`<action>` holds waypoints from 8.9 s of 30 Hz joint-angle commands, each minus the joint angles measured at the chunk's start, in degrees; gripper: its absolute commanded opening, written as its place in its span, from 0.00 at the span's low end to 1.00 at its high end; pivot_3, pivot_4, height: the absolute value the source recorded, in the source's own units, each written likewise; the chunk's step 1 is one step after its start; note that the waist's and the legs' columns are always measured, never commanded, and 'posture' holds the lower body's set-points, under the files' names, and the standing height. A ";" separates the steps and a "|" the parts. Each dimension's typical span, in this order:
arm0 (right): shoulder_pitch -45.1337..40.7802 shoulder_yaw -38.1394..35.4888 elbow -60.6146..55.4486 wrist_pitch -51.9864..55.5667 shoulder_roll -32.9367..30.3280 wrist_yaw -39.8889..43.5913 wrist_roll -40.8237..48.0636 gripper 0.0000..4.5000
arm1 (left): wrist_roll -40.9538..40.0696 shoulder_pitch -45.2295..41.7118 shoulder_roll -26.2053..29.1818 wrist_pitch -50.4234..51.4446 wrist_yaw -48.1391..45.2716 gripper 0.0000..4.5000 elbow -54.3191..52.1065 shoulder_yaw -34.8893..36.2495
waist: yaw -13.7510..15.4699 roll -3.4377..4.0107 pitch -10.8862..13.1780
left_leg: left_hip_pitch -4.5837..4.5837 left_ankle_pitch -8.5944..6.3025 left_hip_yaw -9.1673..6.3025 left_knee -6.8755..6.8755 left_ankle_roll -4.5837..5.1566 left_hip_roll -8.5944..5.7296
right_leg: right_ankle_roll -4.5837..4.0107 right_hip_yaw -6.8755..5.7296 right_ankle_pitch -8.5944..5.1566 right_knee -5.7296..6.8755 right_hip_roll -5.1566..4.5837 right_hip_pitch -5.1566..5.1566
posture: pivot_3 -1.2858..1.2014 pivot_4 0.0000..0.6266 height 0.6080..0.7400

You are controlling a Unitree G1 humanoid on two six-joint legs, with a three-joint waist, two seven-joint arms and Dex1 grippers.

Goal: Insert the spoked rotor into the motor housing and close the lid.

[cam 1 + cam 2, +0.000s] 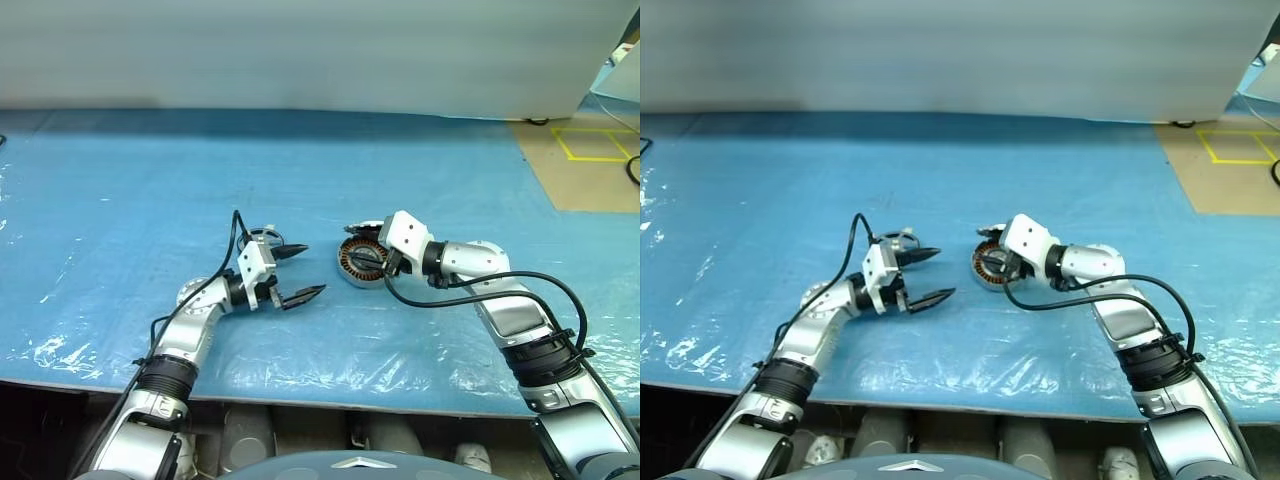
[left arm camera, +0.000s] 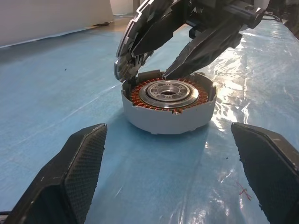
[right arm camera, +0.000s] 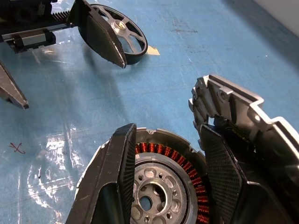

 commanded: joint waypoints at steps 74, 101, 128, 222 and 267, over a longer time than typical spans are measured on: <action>24.16 -19.48 0.33 4.87 -1.87 -11.08 7.31 0.65 | -1.64 -6.09 -2.10 -1.69 -6.18 1.00 5.30 -0.84 | 0.10 0.03 -0.02 | 0.05 -0.09 -0.01 -0.13 0.17 -0.05 | 0.02 -0.02 0.00 -0.22 -0.02 0.12 | 0.52 0.24 1.00; 25.52 -17.87 -7.03 5.39 -3.74 -4.47 13.31 0.14 | -1.71 -5.94 -1.77 -1.54 -6.24 1.00 5.32 -0.70 | 0.15 0.03 -0.02 | 0.04 -0.12 -0.01 -0.19 0.23 -0.05 | 0.02 -0.04 0.00 -0.31 -0.03 0.15 | 0.52 0.24 1.00; 14.86 -7.65 -11.80 11.54 2.16 -9.35 11.28 0.14 | -1.33 -5.50 -1.78 -1.48 -5.74 1.00 5.06 -0.89 | 0.11 0.04 -0.02 | 0.04 0.00 -0.02 -0.27 -0.01 -0.05 | 0.03 -0.07 0.00 -0.42 -0.02 0.14 | 0.52 0.24 1.00; 13.11 -2.65 -4.74 8.89 10.38 -13.59 5.11 0.01 | 0.11 -4.46 -1.71 -1.51 -4.76 1.00 5.82 -1.46 | -0.16 0.04 -0.03 | 0.15 0.00 -0.01 -0.24 -0.03 -0.04 | 0.03 -0.03 0.01 -0.27 -0.01 0.16 | 0.52 0.24 1.00; 10.43 -7.67 -3.54 0.20 14.44 -15.89 8.40 0.01 | 0.47 -4.84 -2.16 -1.60 -4.73 1.00 6.33 -1.56 | 0.02 0.04 -0.03 | 0.05 0.00 -0.01 -0.27 -0.03 -0.05 | 0.03 -0.03 0.01 -0.31 -0.02 0.08 | 0.52 0.24 1.00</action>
